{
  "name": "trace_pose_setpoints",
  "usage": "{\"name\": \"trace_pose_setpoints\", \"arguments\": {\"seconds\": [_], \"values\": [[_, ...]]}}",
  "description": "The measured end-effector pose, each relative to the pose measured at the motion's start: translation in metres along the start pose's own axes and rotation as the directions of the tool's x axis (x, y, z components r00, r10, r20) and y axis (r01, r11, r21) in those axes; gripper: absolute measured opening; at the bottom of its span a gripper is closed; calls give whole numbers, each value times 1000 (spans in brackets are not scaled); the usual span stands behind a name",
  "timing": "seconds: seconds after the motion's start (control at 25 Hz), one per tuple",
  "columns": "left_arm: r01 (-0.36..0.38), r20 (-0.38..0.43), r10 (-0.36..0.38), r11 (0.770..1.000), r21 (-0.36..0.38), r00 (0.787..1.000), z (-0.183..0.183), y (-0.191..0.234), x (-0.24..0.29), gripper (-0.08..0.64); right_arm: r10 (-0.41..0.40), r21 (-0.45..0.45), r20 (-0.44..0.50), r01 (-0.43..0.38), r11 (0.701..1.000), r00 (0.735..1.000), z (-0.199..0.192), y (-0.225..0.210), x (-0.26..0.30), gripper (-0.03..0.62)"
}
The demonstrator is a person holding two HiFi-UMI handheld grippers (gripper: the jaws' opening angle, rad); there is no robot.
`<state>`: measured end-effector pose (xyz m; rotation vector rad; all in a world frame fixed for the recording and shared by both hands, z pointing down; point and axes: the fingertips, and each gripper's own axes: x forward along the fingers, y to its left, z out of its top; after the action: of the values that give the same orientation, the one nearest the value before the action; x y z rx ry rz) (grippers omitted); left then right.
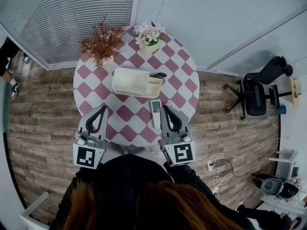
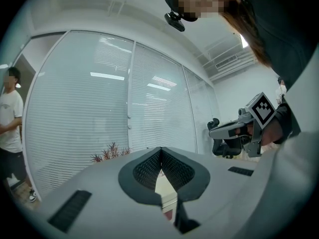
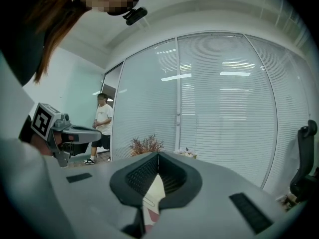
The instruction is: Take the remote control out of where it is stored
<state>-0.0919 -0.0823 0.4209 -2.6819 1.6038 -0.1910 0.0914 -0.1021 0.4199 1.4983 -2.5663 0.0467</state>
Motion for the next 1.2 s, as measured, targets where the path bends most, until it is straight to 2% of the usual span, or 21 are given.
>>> {"name": "trace_pose_setpoints", "arguments": {"seconds": [0.28,0.48,0.64,0.88,1.2], "values": [[-1,1,1,1000,3,1000,0,0,3,6,25,4,-10,-25,1000,1000,-2,8,2,15],[0,-29,2,999,44,1000,-2,-2,5,6,26,5,-8,-26,1000,1000,0,7,3,15],[-1,-18,2,999,33,1000,-1,-2,5,6,-4,15,-26,4,1000,1000,1,1,5,15],[-2,-10,3,1000,24,1000,0,0,6,6,23,20,1,-23,1000,1000,0,6,6,15],[-6,-12,6,1000,21,1000,-1,1,5,6,19,36,-4,-19,999,1000,1,5,10,15]]}}
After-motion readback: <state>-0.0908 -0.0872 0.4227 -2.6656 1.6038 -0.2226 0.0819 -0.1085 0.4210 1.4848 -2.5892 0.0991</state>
